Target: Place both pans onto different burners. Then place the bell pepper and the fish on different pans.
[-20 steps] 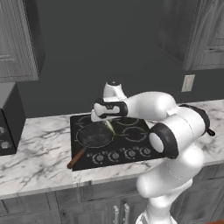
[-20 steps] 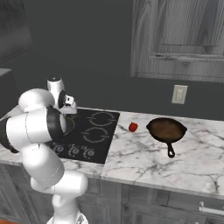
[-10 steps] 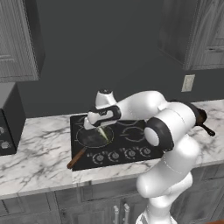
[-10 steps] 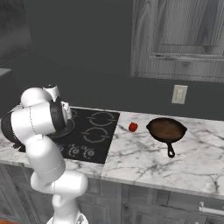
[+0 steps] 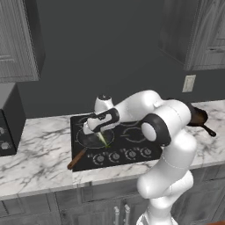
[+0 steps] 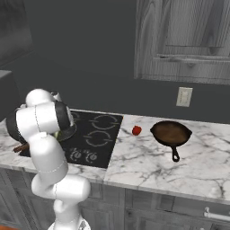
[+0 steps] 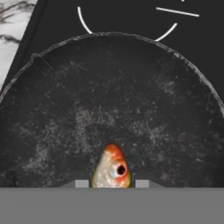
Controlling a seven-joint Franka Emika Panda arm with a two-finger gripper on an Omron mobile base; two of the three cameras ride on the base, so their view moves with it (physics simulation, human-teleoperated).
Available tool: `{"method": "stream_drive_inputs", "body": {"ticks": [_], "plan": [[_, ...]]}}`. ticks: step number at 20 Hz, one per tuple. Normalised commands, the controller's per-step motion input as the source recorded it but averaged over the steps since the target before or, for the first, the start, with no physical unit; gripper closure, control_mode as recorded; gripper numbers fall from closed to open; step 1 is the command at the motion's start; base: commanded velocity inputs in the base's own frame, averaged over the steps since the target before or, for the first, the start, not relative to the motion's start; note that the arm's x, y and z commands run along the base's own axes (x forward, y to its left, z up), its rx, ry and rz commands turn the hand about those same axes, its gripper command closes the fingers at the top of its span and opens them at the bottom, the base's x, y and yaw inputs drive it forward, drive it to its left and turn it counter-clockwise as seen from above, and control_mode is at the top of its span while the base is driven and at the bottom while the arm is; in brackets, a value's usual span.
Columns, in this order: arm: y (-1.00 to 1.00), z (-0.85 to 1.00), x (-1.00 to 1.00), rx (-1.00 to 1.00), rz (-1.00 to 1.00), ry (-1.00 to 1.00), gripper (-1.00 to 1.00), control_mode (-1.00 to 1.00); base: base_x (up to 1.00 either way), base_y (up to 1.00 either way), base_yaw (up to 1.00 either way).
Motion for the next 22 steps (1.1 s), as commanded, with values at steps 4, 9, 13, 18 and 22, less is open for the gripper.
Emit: {"method": "stream_drive_inputs", "body": {"ticks": [4,9,13,18,22], "plan": [[0.0,0.0,0.29,0.05,0.0,0.0,1.0,-1.0,0.0,0.0,0.0],[0.02,0.0,0.38,0.04,0.0,0.0,1.0,-1.0,0.0,0.0,0.0],[0.08,-0.04,0.34,0.02,0.0,0.0,1.0,-1.0,0.0,0.0,0.0],[0.38,-0.27,0.17,0.0,0.0,0.0,1.0,-1.0,0.0,0.0,0.0],[0.43,-0.28,0.03,0.0,0.0,0.0,1.0,-1.0,0.0,0.0,0.0]]}}
